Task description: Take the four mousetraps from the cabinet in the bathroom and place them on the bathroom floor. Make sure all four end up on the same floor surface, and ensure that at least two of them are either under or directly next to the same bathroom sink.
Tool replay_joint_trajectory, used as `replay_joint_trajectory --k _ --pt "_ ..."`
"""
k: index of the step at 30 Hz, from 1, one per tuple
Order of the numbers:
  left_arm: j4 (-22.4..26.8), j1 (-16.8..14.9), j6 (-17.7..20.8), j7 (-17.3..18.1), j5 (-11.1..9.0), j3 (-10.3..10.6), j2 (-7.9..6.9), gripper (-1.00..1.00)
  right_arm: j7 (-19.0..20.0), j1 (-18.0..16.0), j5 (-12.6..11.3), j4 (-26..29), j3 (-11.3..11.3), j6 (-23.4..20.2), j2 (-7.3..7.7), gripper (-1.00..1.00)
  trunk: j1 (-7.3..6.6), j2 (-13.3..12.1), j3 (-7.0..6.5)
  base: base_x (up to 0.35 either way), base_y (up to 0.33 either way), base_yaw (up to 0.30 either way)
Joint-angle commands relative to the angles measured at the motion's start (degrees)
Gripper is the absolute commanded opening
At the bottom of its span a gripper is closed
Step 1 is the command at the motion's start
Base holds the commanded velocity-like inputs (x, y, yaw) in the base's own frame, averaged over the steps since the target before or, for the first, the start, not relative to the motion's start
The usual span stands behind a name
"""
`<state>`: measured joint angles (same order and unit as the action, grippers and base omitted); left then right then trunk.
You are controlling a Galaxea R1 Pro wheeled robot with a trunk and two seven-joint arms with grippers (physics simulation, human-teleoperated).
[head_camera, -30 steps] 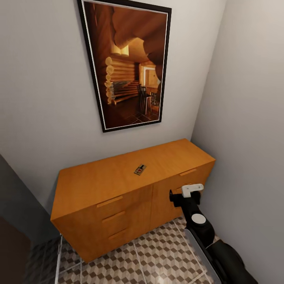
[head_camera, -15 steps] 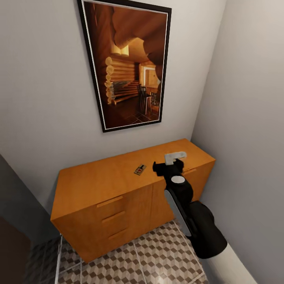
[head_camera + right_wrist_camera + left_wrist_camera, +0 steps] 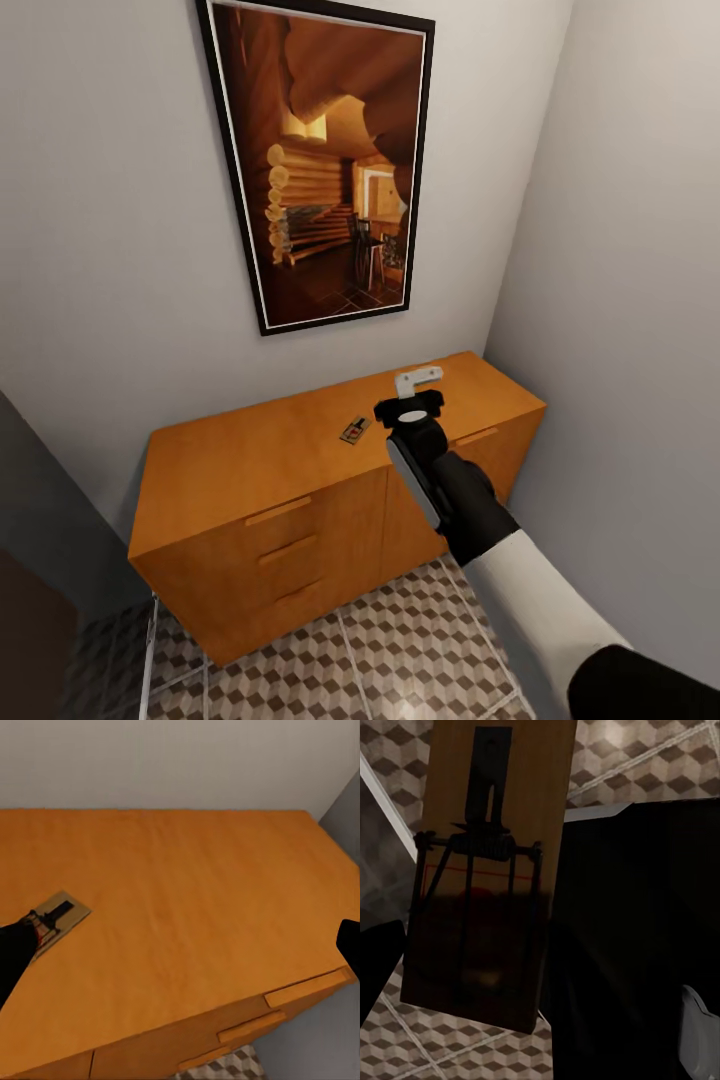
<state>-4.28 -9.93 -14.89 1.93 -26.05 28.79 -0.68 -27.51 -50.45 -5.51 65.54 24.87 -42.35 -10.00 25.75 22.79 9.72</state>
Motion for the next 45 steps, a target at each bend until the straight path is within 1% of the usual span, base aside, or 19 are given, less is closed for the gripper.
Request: replay_joint_trajectory --k 1,4,9,10,11,13,14,16,19,22,27,29,32,45 --pt "-0.2 -0.08 -0.34 0.18 -0.5 0.47 0.05 -1.0 -0.33 -0.39 -0.59 -2.05 0.09 1.22 0.0 1.0 0.03 0.12 0.12 0.0 0.0 0.0" --pt "-0.2 -0.09 -0.34 0.18 -0.5 0.48 0.06 -1.0 1.2 -0.94 -0.63 -6.23 0.09 3.15 0.0 1.0 0.03 0.12 0.12 0.0 0.0 0.0" --pt "-0.2 -0.09 -0.32 0.18 -0.5 0.48 0.12 -1.0 3.42 -2.19 -1.15 -7.69 0.09 3.7 0.0 1.0 0.03 0.12 0.12 0.0 0.0 0.0" --pt "-0.2 -0.09 -0.32 0.18 -0.5 0.48 0.13 -1.0 4.06 -2.58 -1.9 -7.86 0.09 3.76 0.0 1.0 0.03 0.12 0.12 0.0 0.0 0.0" --pt "-0.2 -0.09 -0.32 0.18 -0.5 0.48 0.14 -1.0 4.56 -2.95 -3.15 -7.96 0.09 3.79 0.0 1.0 0.03 0.12 0.12 0.0 0.0 0.0" --pt "-0.2 -0.09 -0.32 0.18 -0.48 0.48 0.18 -1.0 5.1 -3.72 -6.71 -8.07 0.09 3.83 0.0 1.0 0.03 0.12 0.12 0.0 0.0 0.0" --pt "-0.2 -0.09 -0.32 0.18 -0.48 0.48 0.19 -1.0 5.19 -3.92 -7.7 -8.09 0.09 3.83 0.0 1.0 0.03 0.12 0.12 0.0 0.0 0.0" --pt "-0.2 -0.09 -0.32 0.18 -0.48 0.48 0.22 -1.0 5.41 -4.55 -10.95 -8.12 0.09 3.84 0.0 1.0 0.03 0.12 0.12 0.0 0.0 0.0" --pt "-0.2 -0.08 -0.32 0.18 -0.49 0.48 0.23 -1.0 5.6 -4.92 -12.92 -8.09 0.09 3.85 0.0 1.0 0.03 0.12 0.12 0.0 0.0 0.0" --pt "-0.2 -0.07 -0.32 0.18 -0.49 0.48 0.24 -1.0 6.45 -5.02 -13.51 -8.04 0.09 3.85 0.0 1.0 0.03 0.12 0.12 0.0 0.0 0.0" --pt "-0.2 -0.09 -0.32 0.18 -0.49 0.48 0.19 -1.0 11.96 -5.09 -13.71 -7.9 0.09 4.17 0.0 1.0 0.03 0.12 0.12 0.0 0.0 0.0" --pt "-0.2 -0.09 -0.32 0.18 -0.48 0.48 0.17 -1.0 12.68 -5.09 -13.49 -8.0 0.09 5.84 0.0 1.0 0.03 0.12 0.12 0.0 0.0 0.0" --pt "-0.2 -0.09 -0.32 0.18 -0.49 0.48 0.22 -1.0 12.95 -5.1 -13.28 -8.19 0.15 8.01 0.0 1.0 0.03 0.12 0.12 0.0 0.0 0.0" --pt "-0.2 -0.09 -0.32 0.18 -0.48 0.48 0.08 -1.0 12.76 -5.1 -13.21 -8.19 0.49 8.38 0.0 1.0 0.03 0.12 0.12 0.0 0.0 0.0"
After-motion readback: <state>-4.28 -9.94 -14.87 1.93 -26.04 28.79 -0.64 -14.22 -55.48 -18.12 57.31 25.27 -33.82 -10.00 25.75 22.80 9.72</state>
